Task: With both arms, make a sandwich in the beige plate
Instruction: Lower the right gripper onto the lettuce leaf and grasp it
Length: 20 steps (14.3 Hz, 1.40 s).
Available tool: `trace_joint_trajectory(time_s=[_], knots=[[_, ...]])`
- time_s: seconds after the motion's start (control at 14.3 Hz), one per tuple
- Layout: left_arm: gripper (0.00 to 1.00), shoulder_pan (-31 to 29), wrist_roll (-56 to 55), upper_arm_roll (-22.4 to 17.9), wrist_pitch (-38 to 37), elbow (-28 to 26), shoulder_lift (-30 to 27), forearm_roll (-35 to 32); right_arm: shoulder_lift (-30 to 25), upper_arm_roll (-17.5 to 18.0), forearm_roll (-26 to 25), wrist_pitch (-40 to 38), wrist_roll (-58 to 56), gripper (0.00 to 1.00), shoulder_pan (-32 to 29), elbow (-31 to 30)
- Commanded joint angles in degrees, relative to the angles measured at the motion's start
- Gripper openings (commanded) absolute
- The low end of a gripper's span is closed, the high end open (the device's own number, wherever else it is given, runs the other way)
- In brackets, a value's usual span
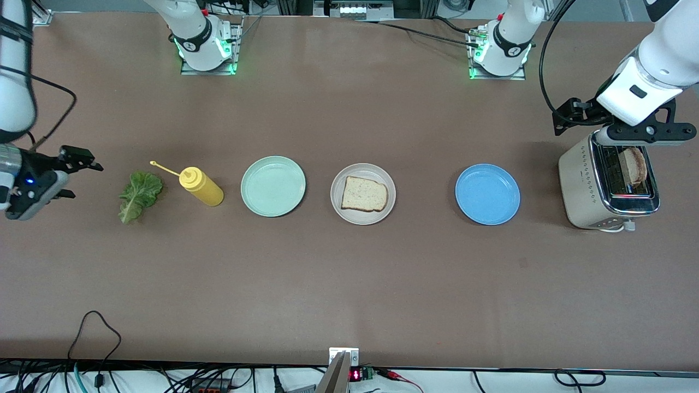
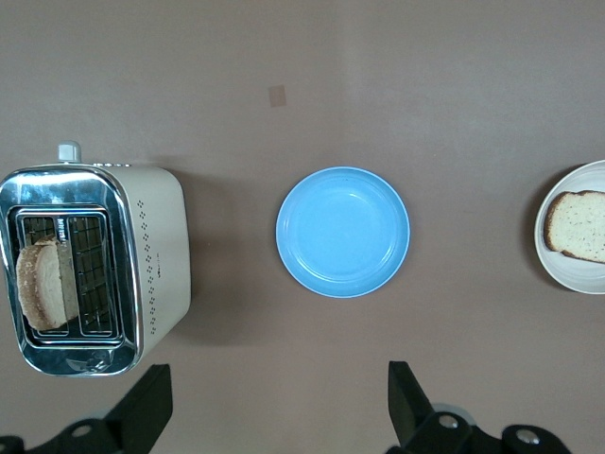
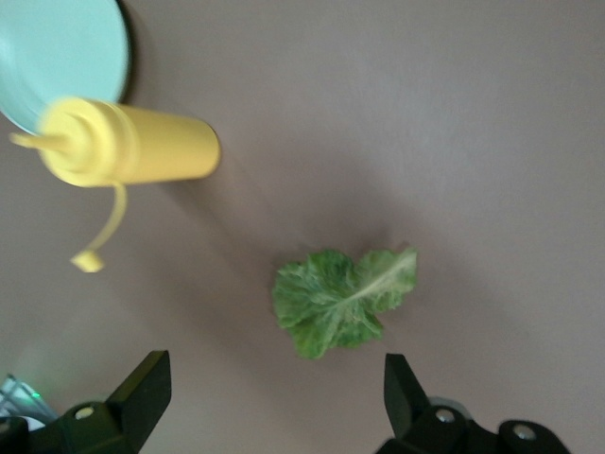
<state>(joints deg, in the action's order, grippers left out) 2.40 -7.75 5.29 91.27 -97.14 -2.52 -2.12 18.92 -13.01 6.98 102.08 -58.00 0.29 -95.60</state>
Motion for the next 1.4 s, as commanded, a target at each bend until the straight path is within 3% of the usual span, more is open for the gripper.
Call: trace_joint_trajectory(time_s=[0.0,0.63,0.91,1.33], knots=[[1.00,-0.20,0.28,-0.10,-0.92,1.34,0.59,1.16,1.38,2.29,-1.62,6.27,4.71,1.00,-2.66,-4.40],[1.00,-0.29,0.28,-0.10,-1.01,1.34,0.50,1.16,8.40,2.37,-2.32,21.48,22.83,1.00,-2.67,-14.34],[1.00,-0.29,0.28,-0.10,-1.01,1.34,0.58,1.16,9.29,2.46,-2.41,32.55,28.19,1.00,-2.49,-20.22],[1.00,-0.29,0.37,-0.10,-1.01,1.34,0.58,1.16,10.43,2.73,-2.32,36.08,32.78,0.98,-2.75,-21.55]])
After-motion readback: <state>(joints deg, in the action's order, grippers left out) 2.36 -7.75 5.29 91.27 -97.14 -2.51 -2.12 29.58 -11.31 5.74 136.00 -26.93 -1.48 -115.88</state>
